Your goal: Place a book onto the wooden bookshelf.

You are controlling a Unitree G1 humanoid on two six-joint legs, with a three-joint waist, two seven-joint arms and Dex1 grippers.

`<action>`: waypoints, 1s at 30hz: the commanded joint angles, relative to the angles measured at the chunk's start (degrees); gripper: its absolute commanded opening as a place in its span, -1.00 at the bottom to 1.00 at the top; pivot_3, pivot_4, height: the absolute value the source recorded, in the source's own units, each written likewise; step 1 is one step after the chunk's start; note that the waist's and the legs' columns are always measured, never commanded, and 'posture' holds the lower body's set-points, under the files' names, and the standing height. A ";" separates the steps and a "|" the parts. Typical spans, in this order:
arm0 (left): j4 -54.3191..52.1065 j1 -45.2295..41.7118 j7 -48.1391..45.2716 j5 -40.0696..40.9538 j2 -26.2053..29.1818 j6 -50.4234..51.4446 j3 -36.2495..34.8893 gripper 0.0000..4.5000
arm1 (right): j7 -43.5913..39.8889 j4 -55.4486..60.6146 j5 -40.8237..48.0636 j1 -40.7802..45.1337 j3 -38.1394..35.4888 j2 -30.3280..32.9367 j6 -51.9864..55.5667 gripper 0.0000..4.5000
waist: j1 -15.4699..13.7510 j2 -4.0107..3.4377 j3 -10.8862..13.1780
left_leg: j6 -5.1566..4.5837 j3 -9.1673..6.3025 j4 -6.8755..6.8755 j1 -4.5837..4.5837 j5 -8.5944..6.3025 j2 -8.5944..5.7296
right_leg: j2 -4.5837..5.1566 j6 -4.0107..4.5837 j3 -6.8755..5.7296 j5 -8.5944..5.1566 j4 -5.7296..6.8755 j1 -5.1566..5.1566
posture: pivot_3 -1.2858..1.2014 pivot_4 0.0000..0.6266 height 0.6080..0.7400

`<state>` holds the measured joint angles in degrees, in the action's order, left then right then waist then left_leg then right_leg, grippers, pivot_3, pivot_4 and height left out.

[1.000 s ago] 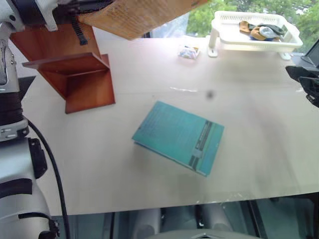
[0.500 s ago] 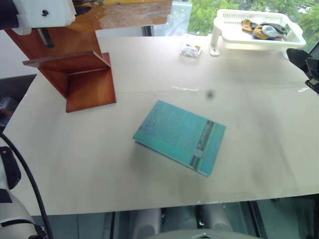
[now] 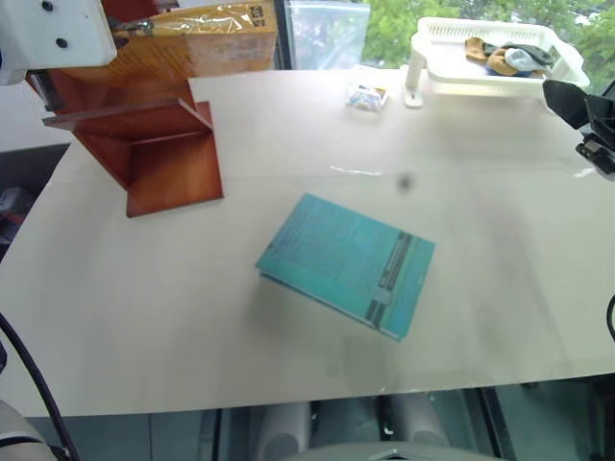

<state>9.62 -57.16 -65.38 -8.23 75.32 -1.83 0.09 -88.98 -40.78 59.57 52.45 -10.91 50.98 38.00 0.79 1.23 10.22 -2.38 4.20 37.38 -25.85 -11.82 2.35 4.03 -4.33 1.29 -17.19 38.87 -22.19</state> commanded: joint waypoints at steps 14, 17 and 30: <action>13.04 8.25 7.26 -1.51 2.44 -11.21 -3.80 -1.00 | -3.52 -0.29 -1.04 1.74 -0.49 1.20 -3.85 1.00 | 0.09 -0.01 0.00 | 0.00 0.06 0.00 0.00 0.00 0.02 | 0.00 0.00 0.02 0.00 0.03 -0.04 | 0.03 -0.52 1.00; 16.73 7.98 7.89 -3.61 3.28 -13.84 -2.00 -1.00 | -3.52 0.16 -1.27 1.14 -1.23 1.60 -4.12 1.00 | 0.19 -0.01 0.00 | 0.00 0.09 0.00 0.00 0.00 0.02 | 0.00 0.00 0.04 0.00 0.04 -0.05 | 0.03 -0.52 1.00; 21.10 9.34 11.48 -7.06 3.95 -15.20 -1.33 0.98 | -3.52 1.66 -2.12 -0.83 -3.20 2.14 -3.83 1.00 | -0.03 -0.05 -0.03 | -0.01 0.07 0.02 -0.01 0.00 0.03 | 0.02 0.00 0.02 0.01 0.10 -0.06 | 0.03 -0.52 1.00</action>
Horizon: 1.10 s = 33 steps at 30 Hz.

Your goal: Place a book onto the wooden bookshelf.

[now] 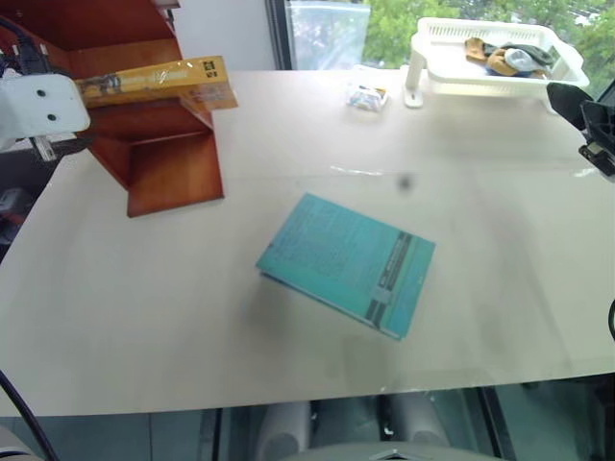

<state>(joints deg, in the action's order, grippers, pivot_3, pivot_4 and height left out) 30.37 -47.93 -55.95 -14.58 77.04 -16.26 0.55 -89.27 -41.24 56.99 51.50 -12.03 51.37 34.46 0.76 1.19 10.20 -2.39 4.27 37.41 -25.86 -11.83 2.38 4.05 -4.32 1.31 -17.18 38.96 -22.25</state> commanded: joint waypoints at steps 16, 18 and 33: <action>-2.94 -0.17 3.01 3.53 4.84 0.21 -5.44 0.98 | -3.23 0.85 -0.66 -0.23 -3.27 2.20 -1.04 1.00 | -0.02 0.00 0.00 | 0.00 0.00 0.00 0.00 0.00 0.00 | 0.00 0.00 -0.01 0.00 0.00 0.00 | 0.03 -0.52 1.00; -4.51 1.07 1.11 6.97 4.74 -0.38 -7.38 0.98 | -3.23 0.67 -0.98 0.00 -3.23 2.16 -1.07 1.00 | 0.03 0.00 0.00 | 0.00 0.01 0.00 0.00 0.00 0.00 | 0.01 0.00 0.00 0.00 0.00 0.00 | 0.03 -0.52 1.00; -27.16 19.03 -9.26 36.39 -2.50 19.17 -25.19 0.98 | -3.23 -0.11 -2.44 -0.07 -1.44 4.26 0.65 1.00 | -0.04 -0.01 0.00 | 0.01 -0.01 0.04 0.02 0.00 0.21 | 0.02 0.00 -0.03 0.00 0.03 0.03 | 0.03 -0.52 1.00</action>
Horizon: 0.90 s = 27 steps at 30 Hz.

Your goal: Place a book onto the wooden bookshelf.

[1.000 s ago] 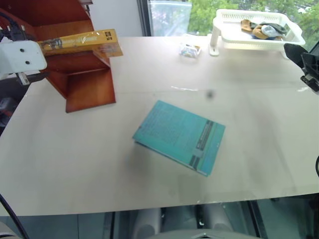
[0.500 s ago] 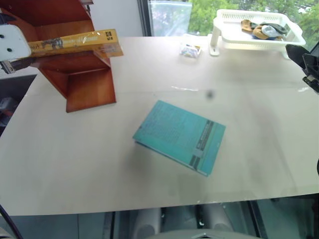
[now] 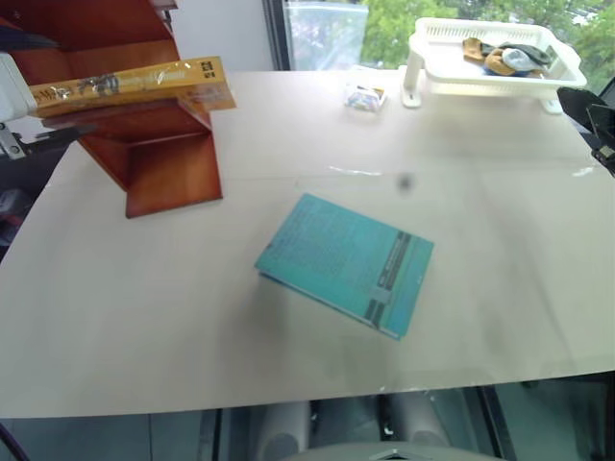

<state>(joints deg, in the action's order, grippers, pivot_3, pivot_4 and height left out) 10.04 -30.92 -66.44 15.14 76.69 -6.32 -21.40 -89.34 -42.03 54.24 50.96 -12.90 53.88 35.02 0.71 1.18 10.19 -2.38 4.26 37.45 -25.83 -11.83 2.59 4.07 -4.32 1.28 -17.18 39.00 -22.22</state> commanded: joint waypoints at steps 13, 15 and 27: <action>-28.88 28.99 17.43 16.52 -25.48 38.37 -0.76 0.98 | 1.41 18.78 -6.46 -26.33 -4.37 1.68 -5.88 1.00 | -0.11 -0.10 -0.07 | 0.00 -0.29 0.01 0.13 0.00 0.04 | -0.02 -0.01 0.07 0.01 0.02 0.09 | 0.03 -0.52 1.00; -28.08 30.02 18.31 15.55 -28.26 37.06 1.20 0.98 | 5.03 19.86 -10.66 -30.27 -5.41 0.57 -11.51 1.00 | -0.08 -0.09 -0.08 | -0.01 -0.27 0.05 0.18 -0.01 -0.01 | -0.02 -0.03 0.04 0.04 0.08 0.16 | 0.03 -0.52 1.00; -22.65 36.78 16.84 12.49 -32.80 31.12 2.06 0.98 | 13.13 22.87 -20.41 -45.76 -10.42 -5.02 -28.64 1.00 | 0.45 -0.09 -0.28 | -0.01 -0.15 -0.15 1.25 -0.02 -0.15 | -0.04 -0.03 0.26 0.04 -0.08 1.04 | 0.03 -0.52 1.00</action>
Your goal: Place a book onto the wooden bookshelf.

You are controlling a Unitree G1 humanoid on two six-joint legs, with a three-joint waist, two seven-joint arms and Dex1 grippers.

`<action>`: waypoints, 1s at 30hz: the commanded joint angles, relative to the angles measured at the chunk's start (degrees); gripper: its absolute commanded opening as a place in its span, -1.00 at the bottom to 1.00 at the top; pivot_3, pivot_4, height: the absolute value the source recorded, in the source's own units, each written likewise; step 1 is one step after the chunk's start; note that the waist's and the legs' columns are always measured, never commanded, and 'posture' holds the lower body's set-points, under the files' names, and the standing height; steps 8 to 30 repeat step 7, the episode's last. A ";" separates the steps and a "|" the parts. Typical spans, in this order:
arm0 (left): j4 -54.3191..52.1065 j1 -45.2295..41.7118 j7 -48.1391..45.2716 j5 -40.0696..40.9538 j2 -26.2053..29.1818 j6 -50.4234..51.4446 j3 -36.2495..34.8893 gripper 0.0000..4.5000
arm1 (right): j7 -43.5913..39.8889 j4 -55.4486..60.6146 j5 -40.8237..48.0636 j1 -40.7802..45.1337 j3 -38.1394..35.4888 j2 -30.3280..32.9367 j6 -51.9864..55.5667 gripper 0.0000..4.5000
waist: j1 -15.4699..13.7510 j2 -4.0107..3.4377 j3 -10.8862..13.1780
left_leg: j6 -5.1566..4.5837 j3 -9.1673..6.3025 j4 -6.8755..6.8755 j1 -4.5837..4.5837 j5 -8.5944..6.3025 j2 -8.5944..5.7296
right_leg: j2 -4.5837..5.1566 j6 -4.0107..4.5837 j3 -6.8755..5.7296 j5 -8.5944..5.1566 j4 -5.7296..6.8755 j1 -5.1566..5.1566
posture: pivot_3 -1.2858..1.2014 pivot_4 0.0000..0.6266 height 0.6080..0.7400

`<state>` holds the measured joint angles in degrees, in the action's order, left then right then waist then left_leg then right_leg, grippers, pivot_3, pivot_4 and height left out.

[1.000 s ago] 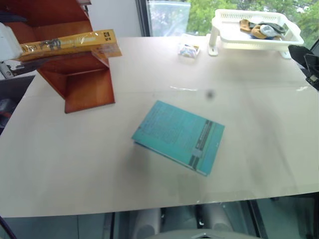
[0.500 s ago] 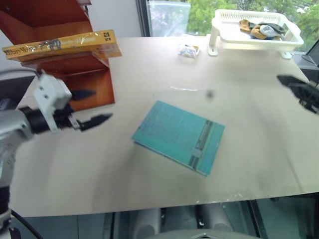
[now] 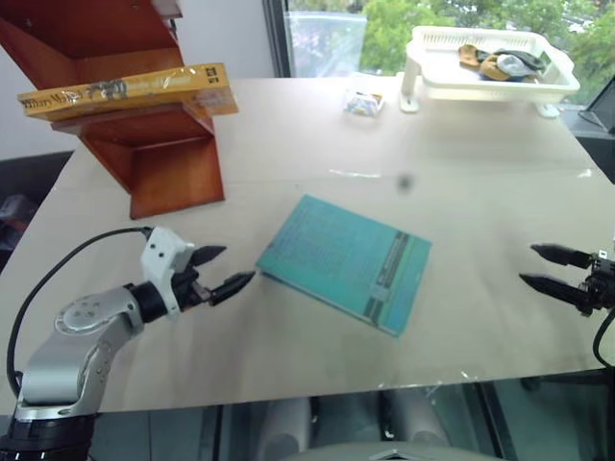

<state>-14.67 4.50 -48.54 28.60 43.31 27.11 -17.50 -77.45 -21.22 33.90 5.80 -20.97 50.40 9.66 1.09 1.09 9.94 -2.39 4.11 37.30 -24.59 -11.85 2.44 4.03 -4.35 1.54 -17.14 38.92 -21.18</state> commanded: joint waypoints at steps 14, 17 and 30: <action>0.61 1.55 -0.60 -0.57 -1.65 -4.09 0.39 0.98 | 2.50 5.14 1.25 0.51 -2.40 -4.63 -2.24 1.00 | -0.32 -0.01 -0.03 | 0.00 0.00 -0.01 -0.03 0.00 0.18 | 0.08 0.01 0.01 0.01 -0.01 0.00 | 0.03 -0.52 1.00; 0.61 1.55 -0.60 -0.57 -1.65 -4.09 0.39 0.98 | 2.50 5.14 1.25 0.51 -2.40 -4.63 -2.24 1.00 | -0.32 -0.01 -0.03 | 0.00 0.00 -0.01 -0.03 0.00 0.18 | 0.08 0.01 0.01 0.01 -0.01 0.00 | 0.03 -0.52 1.00; 0.61 1.55 -0.60 -0.57 -1.65 -4.09 0.39 0.98 | 2.50 5.14 1.25 0.51 -2.40 -4.63 -2.24 1.00 | -0.32 -0.01 -0.03 | 0.00 0.00 -0.01 -0.03 0.00 0.18 | 0.08 0.01 0.01 0.01 -0.01 0.00 | 0.03 -0.52 1.00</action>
